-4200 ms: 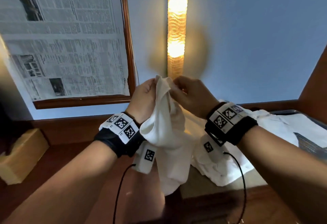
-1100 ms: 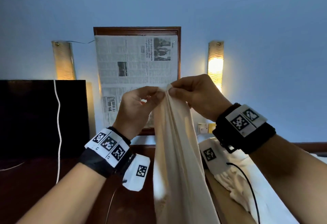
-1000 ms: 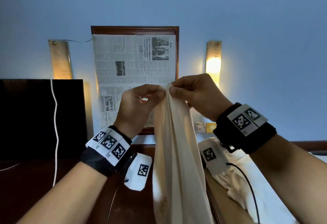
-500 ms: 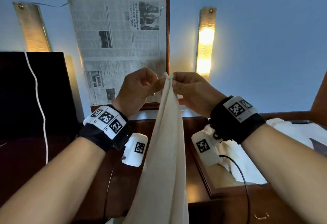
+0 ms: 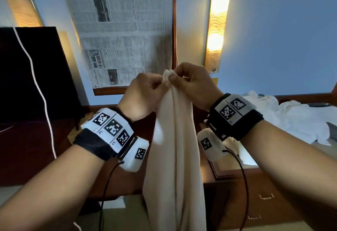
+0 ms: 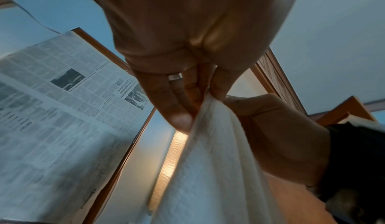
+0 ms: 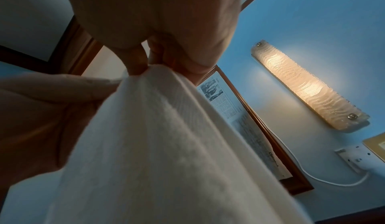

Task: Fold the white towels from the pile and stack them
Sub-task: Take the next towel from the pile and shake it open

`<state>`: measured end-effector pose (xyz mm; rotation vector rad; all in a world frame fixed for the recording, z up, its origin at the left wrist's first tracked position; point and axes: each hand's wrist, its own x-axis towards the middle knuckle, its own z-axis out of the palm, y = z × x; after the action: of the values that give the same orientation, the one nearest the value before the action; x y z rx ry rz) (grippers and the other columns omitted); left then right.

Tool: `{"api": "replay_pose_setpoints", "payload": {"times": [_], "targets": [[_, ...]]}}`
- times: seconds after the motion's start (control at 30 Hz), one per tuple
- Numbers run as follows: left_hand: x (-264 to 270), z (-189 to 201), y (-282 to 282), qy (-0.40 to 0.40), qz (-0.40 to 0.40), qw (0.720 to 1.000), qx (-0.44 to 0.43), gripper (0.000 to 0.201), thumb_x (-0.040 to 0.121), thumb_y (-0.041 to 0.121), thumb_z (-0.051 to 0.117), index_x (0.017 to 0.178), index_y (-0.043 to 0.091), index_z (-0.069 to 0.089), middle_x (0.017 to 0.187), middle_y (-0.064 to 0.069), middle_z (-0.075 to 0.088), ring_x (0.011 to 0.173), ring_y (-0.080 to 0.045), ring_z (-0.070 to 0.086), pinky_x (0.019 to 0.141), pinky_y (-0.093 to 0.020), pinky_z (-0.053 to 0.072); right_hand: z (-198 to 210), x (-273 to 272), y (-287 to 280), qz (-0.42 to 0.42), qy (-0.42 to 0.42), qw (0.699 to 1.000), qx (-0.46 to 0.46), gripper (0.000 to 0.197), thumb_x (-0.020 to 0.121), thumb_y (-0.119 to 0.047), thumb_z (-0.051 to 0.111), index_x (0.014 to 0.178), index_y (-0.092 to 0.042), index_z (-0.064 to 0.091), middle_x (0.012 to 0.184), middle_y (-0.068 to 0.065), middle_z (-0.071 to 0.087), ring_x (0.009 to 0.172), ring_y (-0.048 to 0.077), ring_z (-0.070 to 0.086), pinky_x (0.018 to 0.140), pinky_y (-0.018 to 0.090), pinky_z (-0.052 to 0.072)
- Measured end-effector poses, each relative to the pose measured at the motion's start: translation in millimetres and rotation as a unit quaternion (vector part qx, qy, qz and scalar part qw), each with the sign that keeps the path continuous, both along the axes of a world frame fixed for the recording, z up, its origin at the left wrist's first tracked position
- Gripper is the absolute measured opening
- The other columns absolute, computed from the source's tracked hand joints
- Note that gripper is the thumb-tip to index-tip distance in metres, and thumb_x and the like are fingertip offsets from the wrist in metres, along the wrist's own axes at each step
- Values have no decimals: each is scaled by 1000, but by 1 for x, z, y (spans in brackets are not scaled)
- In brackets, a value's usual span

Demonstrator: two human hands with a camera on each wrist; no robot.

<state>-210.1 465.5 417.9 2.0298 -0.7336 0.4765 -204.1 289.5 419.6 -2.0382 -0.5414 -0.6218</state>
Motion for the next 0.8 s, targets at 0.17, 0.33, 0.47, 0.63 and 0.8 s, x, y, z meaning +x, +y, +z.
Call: {"api": "replay_pose_setpoints", "payload": {"times": [0.17, 0.33, 0.47, 0.63, 0.8], "targets": [[17, -16, -12, -1, 12, 999, 30, 33, 101, 31, 56, 69, 26, 60, 61, 7, 56, 57, -8, 51, 61, -33, 39, -30, 2, -8, 27, 19, 992, 122, 27, 88, -30, 73, 86, -3, 67, 80, 14, 63, 72, 22, 59, 67, 36, 51], [34, -34, -23, 33, -12, 999, -5, 34, 96, 29, 54, 66, 15, 51, 62, -4, 45, 58, -10, 42, 59, -31, 33, -91, 3, -34, 169, 234, 914, 284, 35, 89, -32, 66, 96, 2, 68, 88, 16, 64, 74, 26, 60, 67, 35, 51], [52, -37, -15, 68, -4, 997, -29, 40, 103, 17, 51, 69, 0, 40, 55, 0, 36, 44, -7, 32, 47, -24, 27, -164, 3, -70, 197, 359, 859, 309, 27, 88, -31, 71, 89, -4, 69, 83, 9, 67, 67, 18, 63, 61, 27, 51], [64, -44, -6, 92, 33, 994, -53, 36, 105, 14, 49, 69, 12, 47, 40, 9, 44, 33, -7, 33, 37, -20, 23, -235, 5, -114, 119, 399, 900, 126, 26, 88, -28, 71, 96, -3, 74, 84, 8, 73, 70, 16, 67, 63, 29, 55], [71, -56, 7, 51, 143, 982, -112, 27, 98, 25, 56, 71, 22, 55, 57, 10, 51, 54, -10, 43, 51, -25, 31, -307, 20, -167, -36, 372, 917, -136, 15, 94, -18, 63, 87, -14, 75, 83, 8, 74, 77, 25, 69, 71, 40, 55]]}}
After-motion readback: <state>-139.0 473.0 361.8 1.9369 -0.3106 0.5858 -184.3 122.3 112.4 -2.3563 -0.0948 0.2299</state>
